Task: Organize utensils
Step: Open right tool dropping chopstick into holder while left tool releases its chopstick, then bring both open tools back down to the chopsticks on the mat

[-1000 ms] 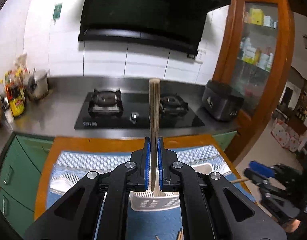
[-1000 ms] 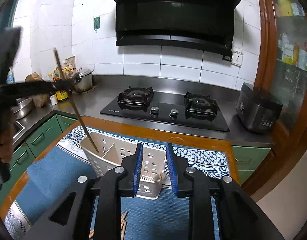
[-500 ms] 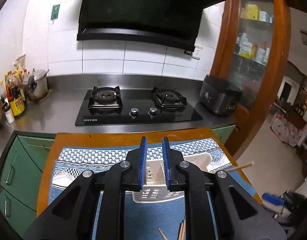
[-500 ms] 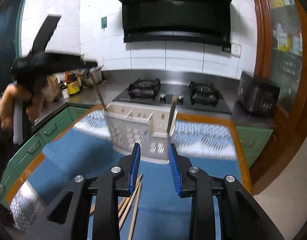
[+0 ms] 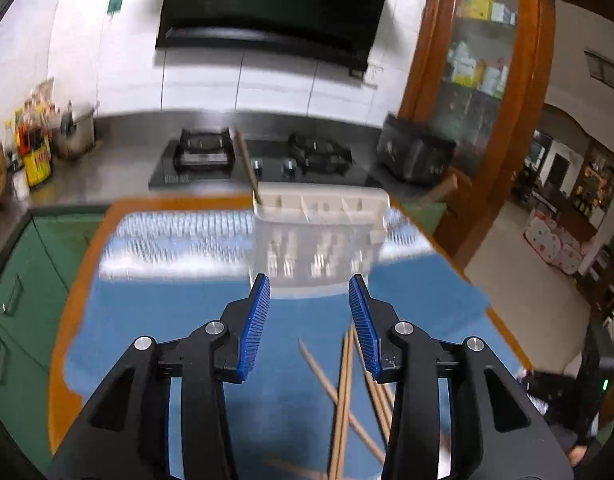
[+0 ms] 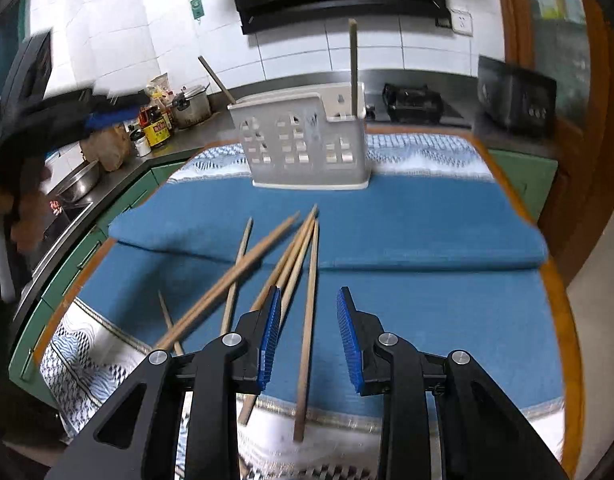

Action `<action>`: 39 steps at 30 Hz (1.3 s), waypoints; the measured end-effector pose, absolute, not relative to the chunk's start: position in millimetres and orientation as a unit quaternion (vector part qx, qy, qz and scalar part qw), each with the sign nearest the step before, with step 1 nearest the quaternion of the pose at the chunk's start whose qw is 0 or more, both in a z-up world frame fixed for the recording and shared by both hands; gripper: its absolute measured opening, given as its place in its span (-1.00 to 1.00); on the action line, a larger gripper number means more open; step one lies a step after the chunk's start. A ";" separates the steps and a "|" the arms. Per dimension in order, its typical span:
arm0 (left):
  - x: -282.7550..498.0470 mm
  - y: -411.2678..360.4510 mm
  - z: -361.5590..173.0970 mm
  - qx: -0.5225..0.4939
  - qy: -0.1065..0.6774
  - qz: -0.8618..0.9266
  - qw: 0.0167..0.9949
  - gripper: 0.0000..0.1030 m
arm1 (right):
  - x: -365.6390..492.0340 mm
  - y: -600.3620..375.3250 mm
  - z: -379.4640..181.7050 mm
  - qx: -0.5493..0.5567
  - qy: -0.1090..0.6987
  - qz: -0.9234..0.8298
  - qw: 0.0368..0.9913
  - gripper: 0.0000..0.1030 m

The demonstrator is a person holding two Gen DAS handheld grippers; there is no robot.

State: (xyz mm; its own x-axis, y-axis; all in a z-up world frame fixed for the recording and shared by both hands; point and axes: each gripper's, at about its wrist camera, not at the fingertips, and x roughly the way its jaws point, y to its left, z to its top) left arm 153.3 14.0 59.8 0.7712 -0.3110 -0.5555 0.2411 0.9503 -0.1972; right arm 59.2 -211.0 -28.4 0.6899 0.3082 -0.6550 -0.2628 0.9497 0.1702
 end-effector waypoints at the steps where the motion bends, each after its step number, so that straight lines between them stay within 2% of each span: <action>1: 147.4 14.4 50.2 -0.060 0.313 -0.148 0.936 -0.19 | 55.2 -210.6 -31.8 0.033 0.363 0.154 0.918 -0.44; 9: 120.0 4.8 -32.4 -0.069 0.387 -0.166 0.904 -0.23 | 35.7 -205.0 -45.2 0.039 0.366 0.146 0.919 -0.39; 17: 123.6 -23.4 -76.5 -0.020 0.429 -0.174 0.886 -0.32 | 30.4 -203.7 -49.8 0.043 0.368 0.143 0.918 -0.37; 21: 127.3 -21.6 -85.3 -0.023 0.439 -0.172 0.882 -0.45 | 32.2 -205.9 -51.7 0.046 0.371 0.142 0.916 -0.37; 35: 132.3 -25.6 -94.6 -0.019 0.443 -0.176 0.879 -0.45 | 34.1 -206.6 -58.8 0.052 0.378 0.142 0.913 -0.37; 36: 132.2 -25.6 -94.8 -0.018 0.443 -0.177 0.879 -0.51 | 34.0 -206.7 -59.3 0.052 0.378 0.142 0.913 -0.37; 39: 130.9 -25.7 -94.7 -0.015 0.441 -0.178 0.879 -0.53 | 34.2 -206.0 -60.6 0.053 0.380 0.143 0.912 -0.37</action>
